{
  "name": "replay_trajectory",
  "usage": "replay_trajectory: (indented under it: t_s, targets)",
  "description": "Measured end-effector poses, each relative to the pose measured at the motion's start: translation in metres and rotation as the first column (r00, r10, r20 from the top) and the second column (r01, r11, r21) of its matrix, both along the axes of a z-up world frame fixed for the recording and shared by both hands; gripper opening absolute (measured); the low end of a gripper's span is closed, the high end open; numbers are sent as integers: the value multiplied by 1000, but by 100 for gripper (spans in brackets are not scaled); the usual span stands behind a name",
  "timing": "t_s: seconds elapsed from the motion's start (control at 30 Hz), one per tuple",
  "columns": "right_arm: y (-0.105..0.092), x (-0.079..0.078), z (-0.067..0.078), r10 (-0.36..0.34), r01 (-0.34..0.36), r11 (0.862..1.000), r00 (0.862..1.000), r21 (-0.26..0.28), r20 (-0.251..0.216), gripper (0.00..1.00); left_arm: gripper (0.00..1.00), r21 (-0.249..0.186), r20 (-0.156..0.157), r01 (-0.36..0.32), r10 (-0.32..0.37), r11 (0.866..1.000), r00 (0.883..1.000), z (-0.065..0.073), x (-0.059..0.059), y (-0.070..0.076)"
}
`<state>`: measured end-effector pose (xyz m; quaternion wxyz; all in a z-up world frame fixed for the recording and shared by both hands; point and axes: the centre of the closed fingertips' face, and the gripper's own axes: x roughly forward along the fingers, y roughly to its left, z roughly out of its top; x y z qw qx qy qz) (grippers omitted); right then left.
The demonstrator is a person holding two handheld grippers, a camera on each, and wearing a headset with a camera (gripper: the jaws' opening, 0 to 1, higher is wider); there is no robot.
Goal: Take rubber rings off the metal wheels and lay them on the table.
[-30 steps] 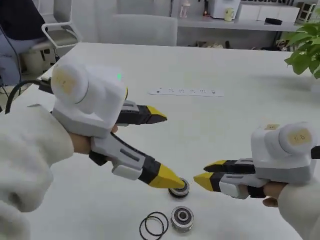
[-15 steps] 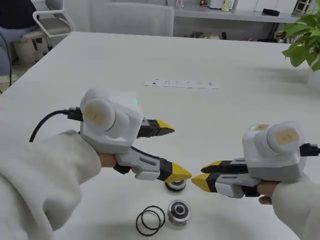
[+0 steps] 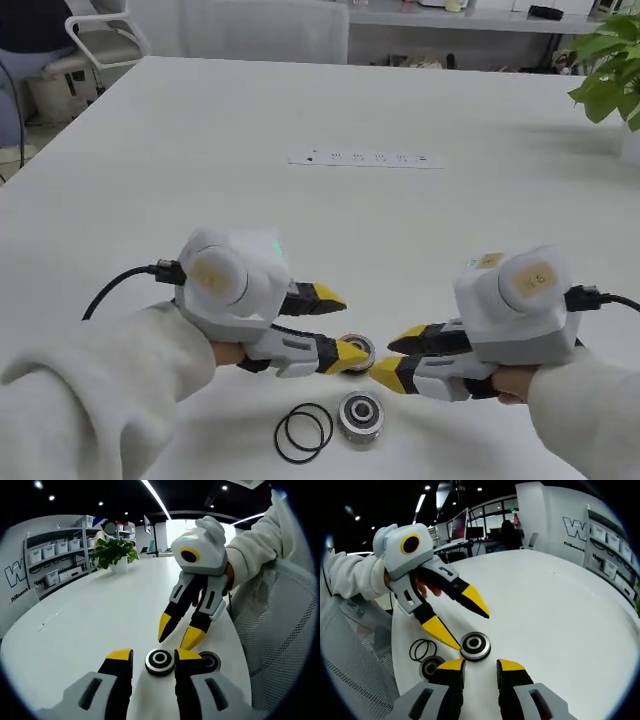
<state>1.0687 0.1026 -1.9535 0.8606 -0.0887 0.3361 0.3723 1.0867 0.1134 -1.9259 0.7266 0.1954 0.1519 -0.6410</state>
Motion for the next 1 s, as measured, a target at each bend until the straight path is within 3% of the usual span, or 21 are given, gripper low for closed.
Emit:
replay_trajectory:
  t_s: [0.23,0.47,0.53,0.6,0.8,1.0]
  targets:
    - [6,1,2,17,-17,1000,999,0,35,24,17,32,-9,-8,8,999,1000,-12,-2,0]
    - [11,-3,-2,38,-38,999,999,-5,36,23,8,21,-24,2,-1,1000,1000,-12,-8,-1]
    - [13,-4,-2,48,-47,999,998,-6,39,22,7,21,-31,-10,11,1000,999,-13,-7,-1]
    - [13,-4,-2,49,-49,999,998,-12,41,22,7,11,-68,-33,34,999,997,-14,-6,-1]
    - [12,-2,0,28,-29,1000,999,12,42,23,7,-12,-63,-34,34,999,997,-14,-7,0]
    - [13,-2,-1,35,-35,999,998,0,55,22,7,-11,-64,-12,12,1000,998,-13,-13,-2]
